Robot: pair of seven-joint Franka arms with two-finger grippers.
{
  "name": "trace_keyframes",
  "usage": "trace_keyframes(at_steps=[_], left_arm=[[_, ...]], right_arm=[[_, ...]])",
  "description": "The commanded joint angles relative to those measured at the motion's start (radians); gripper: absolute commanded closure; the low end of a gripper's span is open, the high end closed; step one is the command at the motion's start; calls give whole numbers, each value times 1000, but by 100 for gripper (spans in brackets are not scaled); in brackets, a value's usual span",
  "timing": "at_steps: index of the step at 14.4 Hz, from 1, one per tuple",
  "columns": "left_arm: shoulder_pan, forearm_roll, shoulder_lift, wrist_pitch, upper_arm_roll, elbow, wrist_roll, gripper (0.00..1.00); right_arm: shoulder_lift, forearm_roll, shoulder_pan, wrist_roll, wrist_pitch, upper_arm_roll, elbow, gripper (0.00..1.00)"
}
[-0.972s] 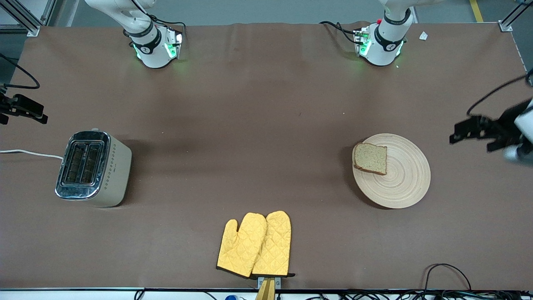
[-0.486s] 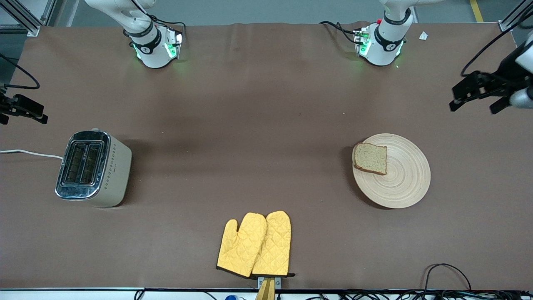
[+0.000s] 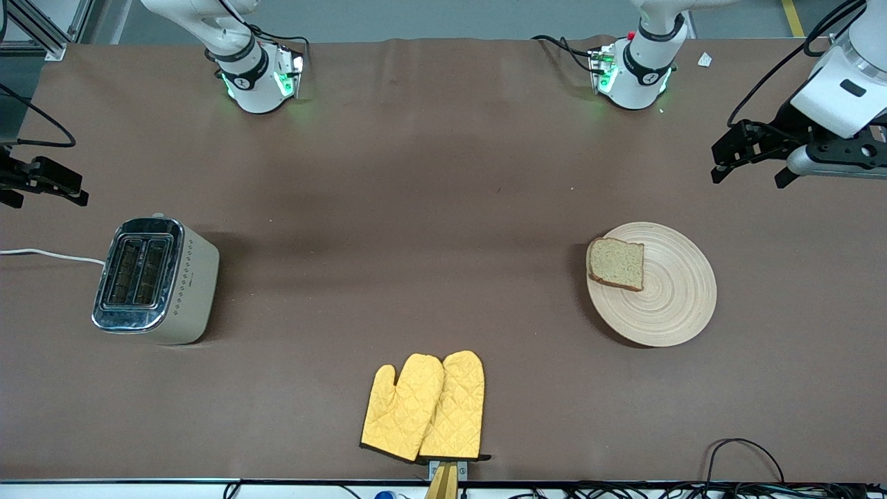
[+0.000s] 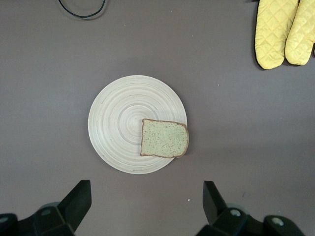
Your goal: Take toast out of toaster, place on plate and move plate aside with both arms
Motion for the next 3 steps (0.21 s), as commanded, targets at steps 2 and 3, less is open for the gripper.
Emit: trace_keyframes(at_steps=[2, 3], left_arm=[[5, 66, 25, 7, 4, 52, 8, 0], [-1, 121, 26, 7, -5, 55, 7, 0]], right_arm=[[-2, 8, -2, 16, -9, 9, 1, 0], [-2, 8, -2, 16, -12, 10, 1, 0]])
